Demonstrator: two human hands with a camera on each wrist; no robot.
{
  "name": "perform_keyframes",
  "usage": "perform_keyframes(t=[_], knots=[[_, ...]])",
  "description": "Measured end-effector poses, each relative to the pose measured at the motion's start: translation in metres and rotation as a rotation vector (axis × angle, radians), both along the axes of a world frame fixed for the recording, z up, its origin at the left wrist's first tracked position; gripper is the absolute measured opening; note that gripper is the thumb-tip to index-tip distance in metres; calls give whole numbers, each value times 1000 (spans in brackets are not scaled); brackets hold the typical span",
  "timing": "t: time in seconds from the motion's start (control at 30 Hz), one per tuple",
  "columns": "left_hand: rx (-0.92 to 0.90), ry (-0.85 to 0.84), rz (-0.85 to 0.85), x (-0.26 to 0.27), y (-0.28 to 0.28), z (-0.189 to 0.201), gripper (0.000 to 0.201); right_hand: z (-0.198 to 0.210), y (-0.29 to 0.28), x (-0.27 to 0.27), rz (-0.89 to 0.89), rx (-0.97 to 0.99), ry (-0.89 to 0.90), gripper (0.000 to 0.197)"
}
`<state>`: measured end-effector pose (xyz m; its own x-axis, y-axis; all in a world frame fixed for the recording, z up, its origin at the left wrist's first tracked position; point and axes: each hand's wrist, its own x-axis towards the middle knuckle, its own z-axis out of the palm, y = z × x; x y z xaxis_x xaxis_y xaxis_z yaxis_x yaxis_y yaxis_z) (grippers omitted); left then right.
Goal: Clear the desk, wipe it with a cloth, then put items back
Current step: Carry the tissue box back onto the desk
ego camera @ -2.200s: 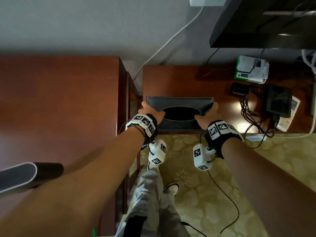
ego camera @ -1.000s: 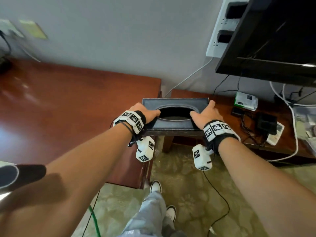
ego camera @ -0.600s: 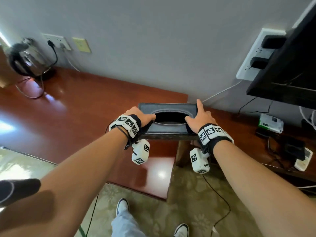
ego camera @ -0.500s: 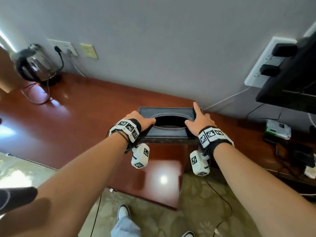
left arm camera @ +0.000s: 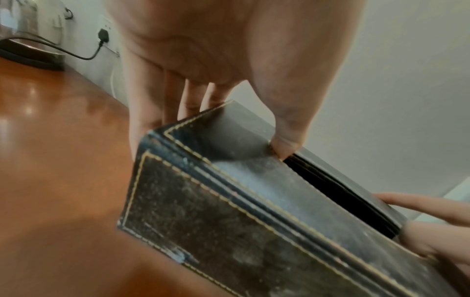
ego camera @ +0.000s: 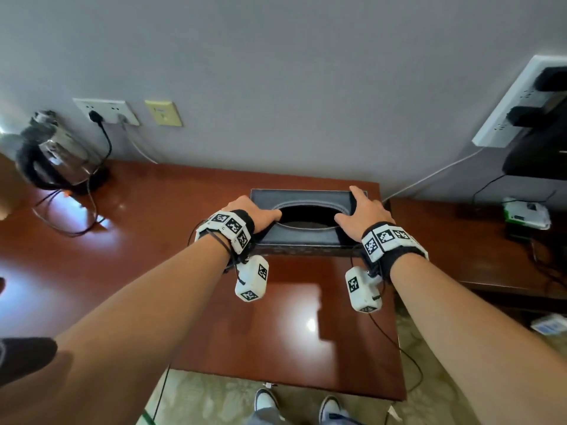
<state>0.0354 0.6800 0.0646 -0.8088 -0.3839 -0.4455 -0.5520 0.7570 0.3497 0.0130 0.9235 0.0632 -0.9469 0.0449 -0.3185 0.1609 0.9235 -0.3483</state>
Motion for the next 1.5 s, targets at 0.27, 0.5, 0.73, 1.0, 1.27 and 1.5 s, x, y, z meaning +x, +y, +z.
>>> perform_keyframes(t=[0.27,0.5,0.73,1.0,1.27,1.5], knots=[[-7,-69,-78,-42,16,-24,78,-21,14,-27,-78,6,-59,76],[11,-137,-92,-97,44,-52,78,-43,41,-75,-94,8,-114,75],[11,-213,-63,-148,71,-96,86,-84,66,-121,-108,15,-195,76],[-3,-288,-54,-161,83,-139,92,-121,70,-139,-101,18,-272,74],[-11,-266,-62,-167,79,-148,82,-130,66,-140,-119,21,-249,76],[0,-236,-74,-184,82,-152,78,-130,71,-160,-117,23,-249,77]])
